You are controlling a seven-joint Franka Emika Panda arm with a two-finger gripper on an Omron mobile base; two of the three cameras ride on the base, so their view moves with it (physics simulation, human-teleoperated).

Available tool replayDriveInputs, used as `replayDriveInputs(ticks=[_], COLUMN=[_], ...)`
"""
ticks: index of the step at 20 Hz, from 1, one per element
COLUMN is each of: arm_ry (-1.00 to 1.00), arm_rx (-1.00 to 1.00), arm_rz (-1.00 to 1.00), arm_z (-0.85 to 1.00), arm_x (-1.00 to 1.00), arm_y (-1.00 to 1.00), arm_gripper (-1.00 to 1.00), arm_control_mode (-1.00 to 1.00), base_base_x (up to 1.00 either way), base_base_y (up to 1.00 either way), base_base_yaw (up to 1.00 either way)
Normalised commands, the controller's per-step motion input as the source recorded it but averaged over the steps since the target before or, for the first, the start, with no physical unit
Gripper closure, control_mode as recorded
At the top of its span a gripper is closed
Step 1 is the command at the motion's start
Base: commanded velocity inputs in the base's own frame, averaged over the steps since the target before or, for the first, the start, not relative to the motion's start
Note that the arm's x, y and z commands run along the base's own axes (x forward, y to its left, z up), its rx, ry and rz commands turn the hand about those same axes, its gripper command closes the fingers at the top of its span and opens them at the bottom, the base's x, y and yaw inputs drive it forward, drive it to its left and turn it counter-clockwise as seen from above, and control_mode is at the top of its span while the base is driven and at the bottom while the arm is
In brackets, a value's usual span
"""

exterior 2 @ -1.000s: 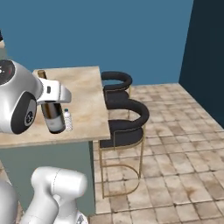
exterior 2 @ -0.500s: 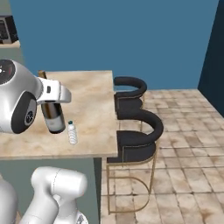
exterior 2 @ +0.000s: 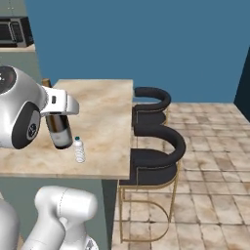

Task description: Move the drinks to the dining counter.

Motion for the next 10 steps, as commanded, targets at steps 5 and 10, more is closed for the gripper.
replayDriveInputs(ticks=[5,10], arm_ry=[0.00,0.00], arm_rx=[0.00,0.00], arm_rz=[0.00,0.00], arm_z=[0.00,0.00], arm_x=[0.00,0.00], arm_y=[0.00,0.00], arm_gripper=[1.00,1.00], arm_control_mode=[1.00,1.00], base_base_x=[0.00,0.00], base_base_y=[-0.35,-0.15], base_base_yaw=[0.17,0.10])
